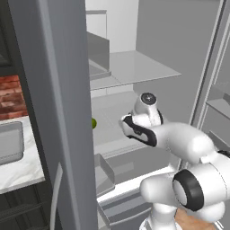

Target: Place one lime and one fish in each tupperware on the nearby counter, to pack two identical lunches.

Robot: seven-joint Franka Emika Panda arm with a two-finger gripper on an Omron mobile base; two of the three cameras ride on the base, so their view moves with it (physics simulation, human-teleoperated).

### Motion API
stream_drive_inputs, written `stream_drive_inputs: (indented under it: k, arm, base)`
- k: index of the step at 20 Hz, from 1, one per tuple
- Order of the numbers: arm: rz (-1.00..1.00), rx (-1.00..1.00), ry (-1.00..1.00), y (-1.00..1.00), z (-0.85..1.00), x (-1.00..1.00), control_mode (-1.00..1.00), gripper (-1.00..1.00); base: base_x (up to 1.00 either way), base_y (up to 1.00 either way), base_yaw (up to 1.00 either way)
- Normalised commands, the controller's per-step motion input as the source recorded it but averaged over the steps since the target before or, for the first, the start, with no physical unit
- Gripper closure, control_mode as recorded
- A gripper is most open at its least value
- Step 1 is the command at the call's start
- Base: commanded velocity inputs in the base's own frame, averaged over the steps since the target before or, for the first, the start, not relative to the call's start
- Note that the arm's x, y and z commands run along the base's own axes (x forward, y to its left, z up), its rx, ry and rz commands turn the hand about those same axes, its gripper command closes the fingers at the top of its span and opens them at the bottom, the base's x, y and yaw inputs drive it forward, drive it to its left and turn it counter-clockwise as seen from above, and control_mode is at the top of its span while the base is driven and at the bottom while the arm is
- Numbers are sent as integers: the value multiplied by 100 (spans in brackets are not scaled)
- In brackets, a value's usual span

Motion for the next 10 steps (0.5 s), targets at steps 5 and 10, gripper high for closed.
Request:
stream_drive_inputs:
  k: [5,10]
  arm:
    - [-20,23,2,0,100,-100,-100,100]
    - [-13,19,9,0,54,-60,100,100]
  base:
    - [0,0,0]
    - [-40,3,-9]
